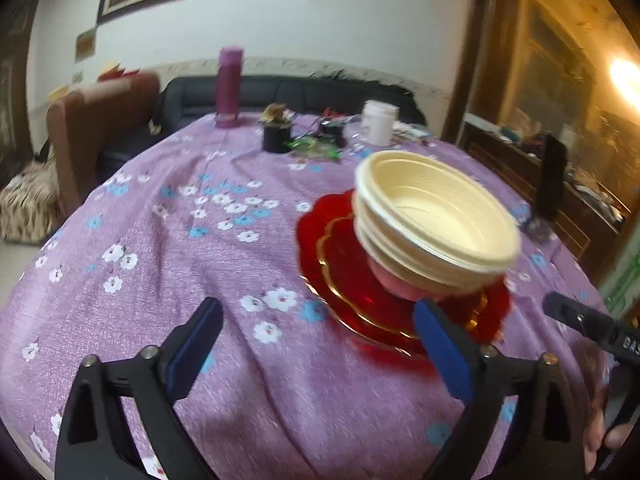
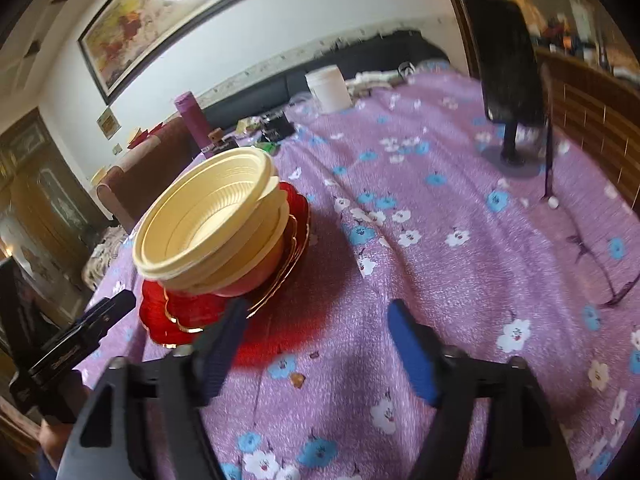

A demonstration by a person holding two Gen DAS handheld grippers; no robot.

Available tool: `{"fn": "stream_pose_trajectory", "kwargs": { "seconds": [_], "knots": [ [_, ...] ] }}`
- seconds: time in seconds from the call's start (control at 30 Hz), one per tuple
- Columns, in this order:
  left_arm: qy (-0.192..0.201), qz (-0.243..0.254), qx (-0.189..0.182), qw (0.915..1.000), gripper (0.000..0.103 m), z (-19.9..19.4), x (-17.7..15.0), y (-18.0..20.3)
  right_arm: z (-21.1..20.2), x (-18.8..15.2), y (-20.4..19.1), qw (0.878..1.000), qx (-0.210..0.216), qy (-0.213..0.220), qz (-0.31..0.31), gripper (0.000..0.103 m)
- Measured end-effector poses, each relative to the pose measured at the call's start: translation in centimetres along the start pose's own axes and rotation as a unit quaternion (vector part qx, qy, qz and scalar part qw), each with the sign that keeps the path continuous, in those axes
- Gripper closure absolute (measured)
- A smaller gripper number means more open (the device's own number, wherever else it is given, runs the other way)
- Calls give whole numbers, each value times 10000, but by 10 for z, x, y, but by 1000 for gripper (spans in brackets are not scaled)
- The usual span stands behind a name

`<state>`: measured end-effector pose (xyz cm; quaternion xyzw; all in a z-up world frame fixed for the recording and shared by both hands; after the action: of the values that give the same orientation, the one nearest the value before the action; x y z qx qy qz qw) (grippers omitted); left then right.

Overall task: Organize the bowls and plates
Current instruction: 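Open the left tool and pull both tools back from the stack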

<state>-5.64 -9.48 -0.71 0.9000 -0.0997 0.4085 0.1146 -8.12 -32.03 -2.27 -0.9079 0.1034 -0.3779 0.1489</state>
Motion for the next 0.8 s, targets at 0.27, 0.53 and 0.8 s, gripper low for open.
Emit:
{"fn": "stream_pose_trajectory", "kwargs": {
  "seconds": [0.27,0.53,0.8],
  "knots": [
    [-177,626,419,9970,0,-1,-16,12,-17,0,-18,9957,-441,559,-592,9],
    [-411,803,1170,9890,0,0,-14,-5,-18,5,-24,9936,-520,762,-654,7],
    [16,1134,1187,9864,0,-16,-7,6,-12,5,-34,9904,-614,820,-933,7]
  ]
}}
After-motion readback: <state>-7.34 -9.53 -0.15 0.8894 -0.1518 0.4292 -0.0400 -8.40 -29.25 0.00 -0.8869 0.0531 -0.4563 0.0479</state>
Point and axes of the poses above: each gripper's, at about its wrist camera, not at the fingertips, and z roughly the way its jaws point, y to its right, x to its top, the point moved 10 cm from there along z, roughly the way its jaws point, and after that the axes turned 4 degrees about -y, right-handed, at the moved point
